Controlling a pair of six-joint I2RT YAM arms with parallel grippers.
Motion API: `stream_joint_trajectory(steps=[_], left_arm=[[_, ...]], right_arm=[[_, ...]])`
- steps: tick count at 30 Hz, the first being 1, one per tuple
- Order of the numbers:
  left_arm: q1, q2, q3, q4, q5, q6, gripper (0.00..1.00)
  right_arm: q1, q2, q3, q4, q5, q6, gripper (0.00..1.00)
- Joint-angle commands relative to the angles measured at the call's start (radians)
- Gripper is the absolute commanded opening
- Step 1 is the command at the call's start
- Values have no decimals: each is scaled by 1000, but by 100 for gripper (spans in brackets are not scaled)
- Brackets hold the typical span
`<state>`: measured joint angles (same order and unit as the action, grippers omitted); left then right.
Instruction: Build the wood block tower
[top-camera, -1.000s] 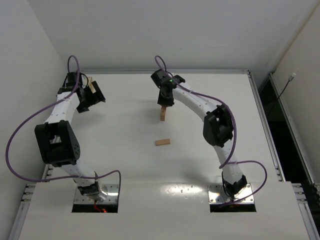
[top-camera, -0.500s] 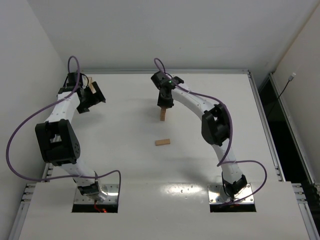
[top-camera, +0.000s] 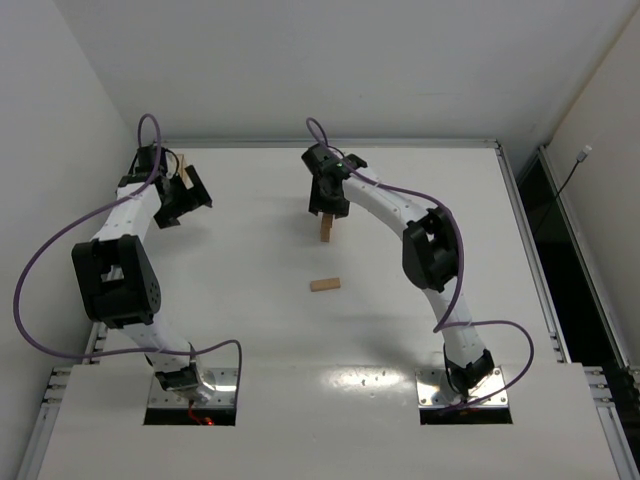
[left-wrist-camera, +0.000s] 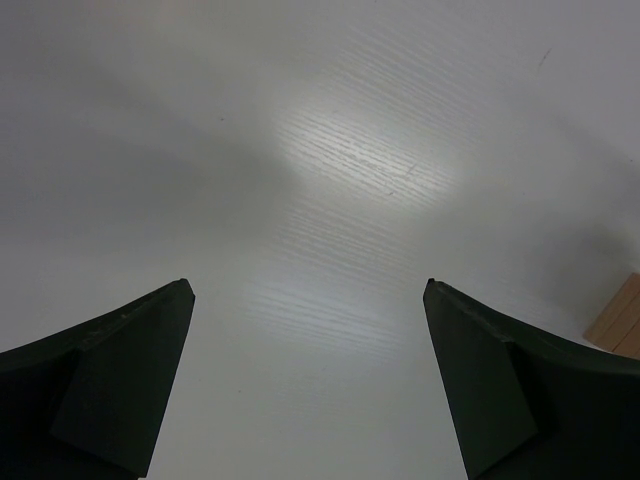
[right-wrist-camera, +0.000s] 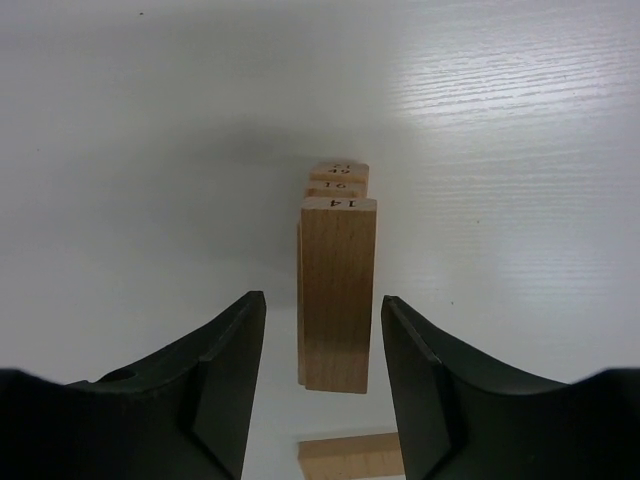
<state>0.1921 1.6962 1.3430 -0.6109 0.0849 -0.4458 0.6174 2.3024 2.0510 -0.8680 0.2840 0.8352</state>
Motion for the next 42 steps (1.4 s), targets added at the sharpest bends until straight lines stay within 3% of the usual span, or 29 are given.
stream_joint_trajectory(steps=[1, 9, 17, 23, 26, 29, 31, 34, 38, 42], left_arm=[[3, 2, 25, 22, -2, 1, 100], [3, 2, 25, 22, -2, 1, 100], [3, -23, 5, 22, 7, 1, 100], [12, -75, -16, 33, 16, -10, 100], [12, -95, -37, 42, 26, -10, 100], [12, -95, -47, 42, 38, -10, 100], [12, -104, -47, 42, 38, -10, 100], [12, -104, -47, 42, 58, -10, 100], [12, -104, -47, 51, 67, -10, 100], [12, -95, -47, 51, 67, -1, 100]], right_arm=[[-2, -6, -8, 27, -25, -13, 47], [7, -17, -8, 46, -2, -71, 52], [7, -214, -139, 148, -15, -240, 55], [16, -594, -635, 390, -181, -490, 55], [7, -742, -846, 473, -378, -614, 55], [7, -883, -963, 474, -565, -787, 53], [18, -952, -1002, 454, -639, -942, 44], [18, -953, -1011, 373, -791, -1180, 44], [18, -865, -959, 298, -783, -1465, 46], [28, -678, -829, 227, -760, -1548, 50]])
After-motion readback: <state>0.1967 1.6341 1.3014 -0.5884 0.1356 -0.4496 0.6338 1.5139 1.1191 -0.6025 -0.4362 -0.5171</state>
